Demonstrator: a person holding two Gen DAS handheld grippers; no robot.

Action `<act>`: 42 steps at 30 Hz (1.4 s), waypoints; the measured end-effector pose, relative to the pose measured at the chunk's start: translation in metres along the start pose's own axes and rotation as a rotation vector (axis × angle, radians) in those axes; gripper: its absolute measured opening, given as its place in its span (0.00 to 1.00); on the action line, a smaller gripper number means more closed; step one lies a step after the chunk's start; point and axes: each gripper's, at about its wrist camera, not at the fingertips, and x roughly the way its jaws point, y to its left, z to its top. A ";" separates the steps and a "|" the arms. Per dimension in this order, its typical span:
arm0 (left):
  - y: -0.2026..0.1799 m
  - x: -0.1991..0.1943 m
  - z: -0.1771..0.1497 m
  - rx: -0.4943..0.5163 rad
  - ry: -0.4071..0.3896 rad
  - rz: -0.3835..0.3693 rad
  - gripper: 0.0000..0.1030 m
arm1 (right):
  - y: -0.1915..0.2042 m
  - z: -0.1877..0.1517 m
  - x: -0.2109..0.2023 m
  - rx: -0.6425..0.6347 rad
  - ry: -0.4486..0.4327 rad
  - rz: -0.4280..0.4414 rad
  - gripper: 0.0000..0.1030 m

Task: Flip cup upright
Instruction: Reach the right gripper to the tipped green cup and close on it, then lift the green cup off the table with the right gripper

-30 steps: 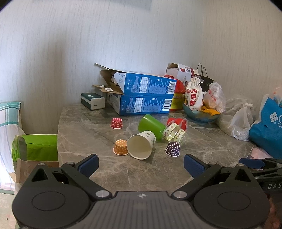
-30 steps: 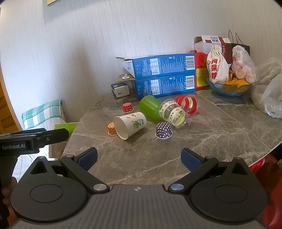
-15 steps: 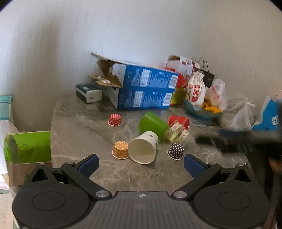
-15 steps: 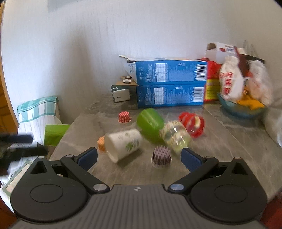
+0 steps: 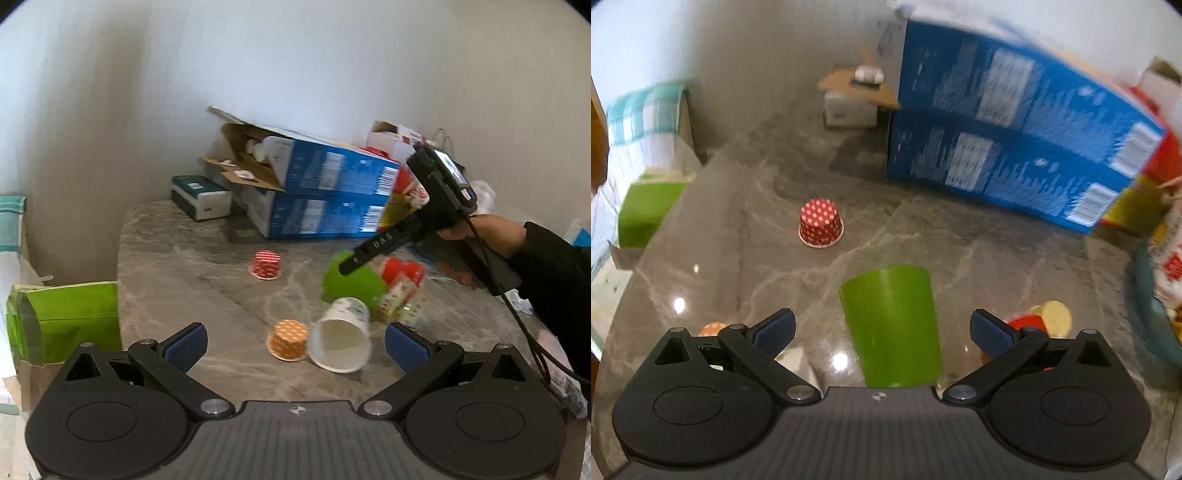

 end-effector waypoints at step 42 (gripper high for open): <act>0.043 -0.091 -0.057 -0.180 -0.044 -0.079 1.00 | 0.108 -0.170 -0.053 0.559 -0.008 0.305 0.68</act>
